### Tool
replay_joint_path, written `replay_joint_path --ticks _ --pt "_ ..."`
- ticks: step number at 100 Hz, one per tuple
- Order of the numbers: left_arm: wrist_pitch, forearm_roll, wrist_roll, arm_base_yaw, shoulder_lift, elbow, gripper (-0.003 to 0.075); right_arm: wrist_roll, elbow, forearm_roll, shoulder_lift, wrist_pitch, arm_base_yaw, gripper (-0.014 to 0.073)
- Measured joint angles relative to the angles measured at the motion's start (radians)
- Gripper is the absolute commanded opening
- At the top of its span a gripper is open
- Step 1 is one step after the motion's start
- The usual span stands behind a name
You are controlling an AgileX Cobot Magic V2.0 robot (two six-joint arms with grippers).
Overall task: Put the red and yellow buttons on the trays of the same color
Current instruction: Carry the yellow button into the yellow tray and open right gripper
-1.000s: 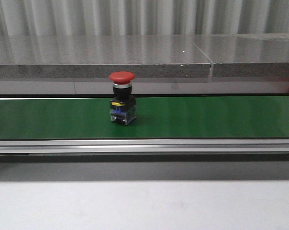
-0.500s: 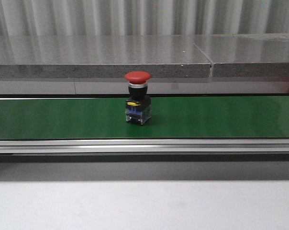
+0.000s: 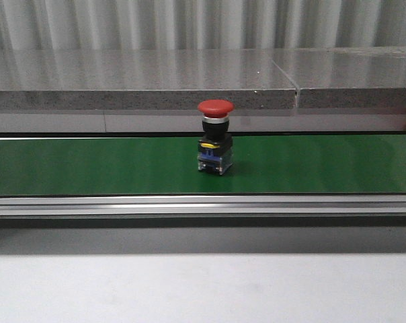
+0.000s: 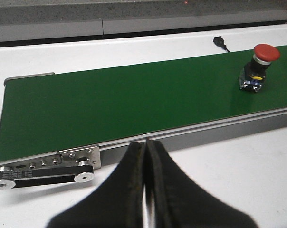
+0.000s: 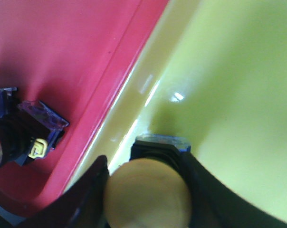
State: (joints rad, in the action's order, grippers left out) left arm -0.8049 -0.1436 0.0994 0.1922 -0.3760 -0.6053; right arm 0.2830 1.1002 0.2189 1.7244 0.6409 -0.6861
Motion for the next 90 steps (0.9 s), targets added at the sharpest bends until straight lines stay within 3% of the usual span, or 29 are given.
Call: replay_joint_path --ticks 26,48,90 --pt "0.0 0.0 0.0 0.0 0.0 0.0 -0.0021 0.0 0.0 0.023 0.0 -0.015 0.004 0.043" --pt "0.0 0.0 0.0 0.0 0.0 0.0 -0.0021 0.0 0.0 -0.05 -0.012 -0.005 0.004 0.043" --pt "0.0 0.0 0.0 0.0 0.0 0.0 -0.0021 0.002 0.0 -0.103 -0.237 0.038 0.004 0.043"
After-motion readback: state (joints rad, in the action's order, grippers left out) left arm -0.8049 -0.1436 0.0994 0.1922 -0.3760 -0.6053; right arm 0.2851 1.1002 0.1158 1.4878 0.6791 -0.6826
